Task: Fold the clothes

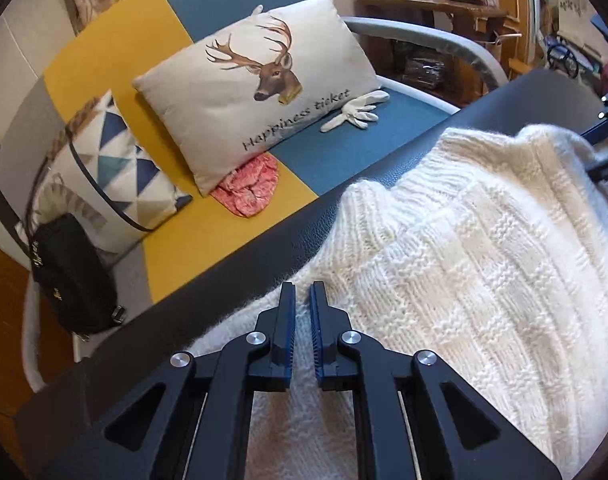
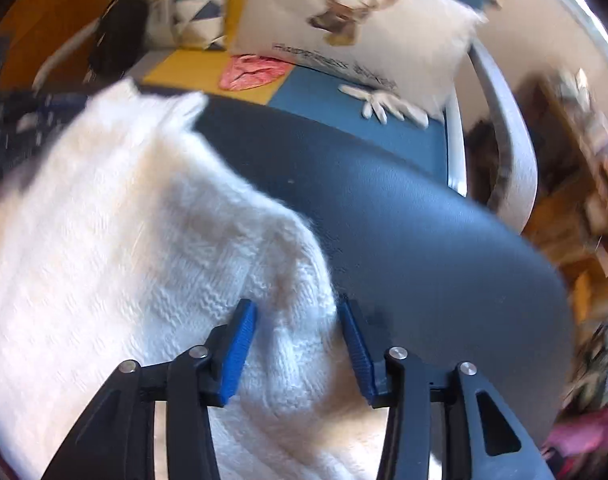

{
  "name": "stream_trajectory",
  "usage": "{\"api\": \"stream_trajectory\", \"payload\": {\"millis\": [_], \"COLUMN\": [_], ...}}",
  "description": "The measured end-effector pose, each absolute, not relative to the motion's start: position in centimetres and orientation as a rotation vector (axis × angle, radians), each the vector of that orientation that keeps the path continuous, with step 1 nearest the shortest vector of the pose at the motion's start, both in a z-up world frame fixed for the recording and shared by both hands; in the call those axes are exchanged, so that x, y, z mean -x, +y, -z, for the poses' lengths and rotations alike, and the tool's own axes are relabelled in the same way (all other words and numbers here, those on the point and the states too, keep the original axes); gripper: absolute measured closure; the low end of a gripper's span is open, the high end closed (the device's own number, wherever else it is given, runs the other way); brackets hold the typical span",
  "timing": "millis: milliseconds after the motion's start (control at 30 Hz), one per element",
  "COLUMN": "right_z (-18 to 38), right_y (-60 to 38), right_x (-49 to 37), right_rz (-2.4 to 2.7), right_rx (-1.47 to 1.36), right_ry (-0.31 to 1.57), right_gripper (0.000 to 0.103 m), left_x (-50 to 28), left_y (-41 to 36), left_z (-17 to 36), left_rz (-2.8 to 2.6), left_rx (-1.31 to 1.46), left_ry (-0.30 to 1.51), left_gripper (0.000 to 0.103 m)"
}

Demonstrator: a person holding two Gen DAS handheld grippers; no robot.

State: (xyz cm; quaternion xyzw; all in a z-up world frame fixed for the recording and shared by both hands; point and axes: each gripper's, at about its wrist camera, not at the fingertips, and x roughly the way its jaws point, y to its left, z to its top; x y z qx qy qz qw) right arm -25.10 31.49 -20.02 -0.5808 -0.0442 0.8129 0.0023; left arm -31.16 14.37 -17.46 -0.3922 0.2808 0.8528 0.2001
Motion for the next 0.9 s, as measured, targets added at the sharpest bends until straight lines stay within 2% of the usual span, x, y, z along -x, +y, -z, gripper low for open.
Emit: {"api": "stream_trajectory", "payload": {"millis": [33, 67, 133, 233, 300, 367, 533, 700, 800, 900], "right_z": [19.8, 19.4, 18.6, 19.4, 19.5, 18.6, 14.6, 15.9, 19.7, 22.1], "right_y": [31.7, 31.3, 30.7, 31.3, 31.1, 31.0, 28.8, 24.0, 20.7, 19.3], "right_x": [25.2, 25.3, 25.4, 25.9, 25.8, 25.5, 21.6, 15.6, 10.5, 7.1], "right_rz": [-2.549, -2.520, -2.481, -2.460, -2.472, -2.496, -2.628, -2.813, -2.782, -2.636], "right_rx": [1.787, 1.729, 1.614, 1.614, 1.571, 1.519, 1.375, 1.719, 1.908, 1.991], "right_ry": [-0.125, -0.233, -0.389, -0.359, -0.405, -0.402, -0.373, -0.026, -0.033, -0.155], "right_gripper": [0.088, 0.092, 0.093, 0.092, 0.086, 0.073, 0.071, 0.070, 0.071, 0.072], "left_x": [31.3, 31.4, 31.9, 32.5, 32.3, 31.7, 27.7, 19.4, 13.5, 8.8], "left_y": [14.4, 14.5, 14.4, 14.8, 14.6, 13.5, 7.9, 2.0, -0.7, -1.9], "left_z": [17.5, 17.5, 17.7, 17.9, 17.2, 15.6, 9.8, 7.8, 9.1, 11.3], "left_rz": [-2.424, -2.473, -2.561, -2.624, -2.624, -2.644, -2.655, -2.543, -2.471, -2.443], "left_rx": [1.093, 1.088, 1.085, 1.101, 1.093, 1.080, 1.007, 1.085, 1.181, 1.290], "left_ry": [0.775, 0.768, 0.743, 0.742, 0.696, 0.597, 0.318, 0.153, 0.174, 0.259], "left_gripper": [0.101, 0.102, 0.103, 0.103, 0.103, 0.103, 0.101, 0.101, 0.101, 0.101]}}
